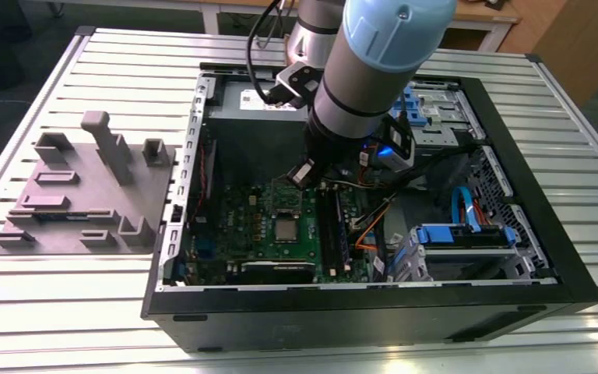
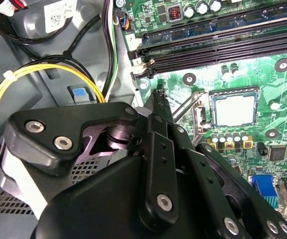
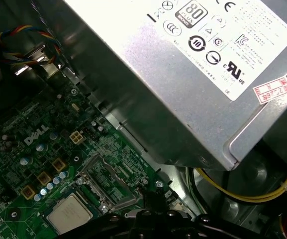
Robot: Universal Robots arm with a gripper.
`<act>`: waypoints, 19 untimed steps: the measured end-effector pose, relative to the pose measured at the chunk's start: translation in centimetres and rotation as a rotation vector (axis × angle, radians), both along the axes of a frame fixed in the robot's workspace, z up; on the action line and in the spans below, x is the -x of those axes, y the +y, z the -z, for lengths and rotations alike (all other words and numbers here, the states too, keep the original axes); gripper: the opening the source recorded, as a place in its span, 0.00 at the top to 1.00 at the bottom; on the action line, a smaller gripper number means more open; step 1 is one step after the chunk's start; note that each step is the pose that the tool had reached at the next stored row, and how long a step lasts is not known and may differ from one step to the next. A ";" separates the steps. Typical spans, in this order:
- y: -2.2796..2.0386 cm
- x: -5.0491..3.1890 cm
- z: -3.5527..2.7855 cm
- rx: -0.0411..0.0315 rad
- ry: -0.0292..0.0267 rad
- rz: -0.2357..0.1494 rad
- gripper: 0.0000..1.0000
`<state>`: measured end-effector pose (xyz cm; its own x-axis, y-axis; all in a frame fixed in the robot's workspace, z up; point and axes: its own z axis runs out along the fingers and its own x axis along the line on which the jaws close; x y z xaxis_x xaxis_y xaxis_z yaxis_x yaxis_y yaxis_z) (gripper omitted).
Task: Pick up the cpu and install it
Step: 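Close the cpu cover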
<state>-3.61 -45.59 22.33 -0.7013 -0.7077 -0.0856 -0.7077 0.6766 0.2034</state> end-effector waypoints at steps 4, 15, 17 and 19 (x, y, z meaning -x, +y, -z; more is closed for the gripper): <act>0.00 0.00 -0.15 0.0001 0.0000 0.000 0.90; 0.00 0.00 -0.49 0.0000 0.0000 0.000 0.90; 0.00 0.00 -0.59 0.0000 0.0000 0.000 0.90; 0.00 0.00 -0.67 -0.0002 -0.0001 0.000 0.90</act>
